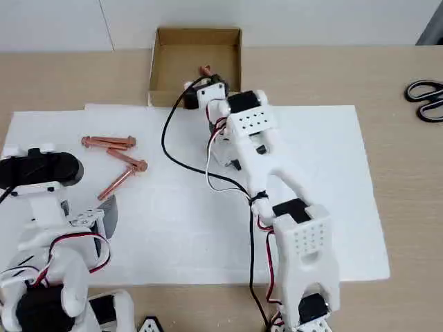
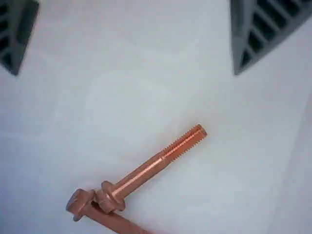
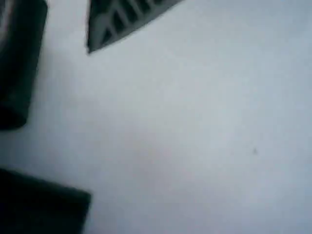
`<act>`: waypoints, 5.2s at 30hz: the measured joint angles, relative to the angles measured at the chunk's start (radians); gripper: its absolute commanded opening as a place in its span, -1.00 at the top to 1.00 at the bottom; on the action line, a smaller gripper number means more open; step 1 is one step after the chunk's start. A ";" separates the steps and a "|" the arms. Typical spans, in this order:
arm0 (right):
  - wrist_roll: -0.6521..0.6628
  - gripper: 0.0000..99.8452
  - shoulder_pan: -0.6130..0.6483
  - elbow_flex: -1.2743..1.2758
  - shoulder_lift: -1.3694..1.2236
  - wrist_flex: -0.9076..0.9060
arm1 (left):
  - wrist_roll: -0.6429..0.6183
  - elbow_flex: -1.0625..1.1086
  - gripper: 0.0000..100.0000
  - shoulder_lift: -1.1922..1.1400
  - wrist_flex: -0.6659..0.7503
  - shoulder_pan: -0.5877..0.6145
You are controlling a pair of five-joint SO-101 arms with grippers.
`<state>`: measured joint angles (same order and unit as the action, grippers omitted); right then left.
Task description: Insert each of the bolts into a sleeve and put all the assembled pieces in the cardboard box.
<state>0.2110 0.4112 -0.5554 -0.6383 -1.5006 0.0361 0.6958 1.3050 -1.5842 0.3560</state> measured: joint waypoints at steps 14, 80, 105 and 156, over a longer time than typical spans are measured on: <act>0.000 0.59 0.017 -0.015 -0.063 0.055 | 0.000 0.000 0.47 0.000 0.000 0.000; 0.005 0.99 -0.127 0.026 0.331 -0.173 | 0.127 -0.124 0.47 -0.356 0.000 0.000; 0.005 0.99 -0.161 0.126 0.416 -0.176 | 0.638 -0.562 0.47 -1.462 0.189 -0.149; 0.005 0.99 -0.161 0.126 0.416 -0.176 | 0.634 -0.732 0.99 -1.720 0.091 -0.218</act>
<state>0.2156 0.2501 -0.4296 -0.2225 -1.6771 0.6697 -0.0361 -0.4150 -1.4937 0.1381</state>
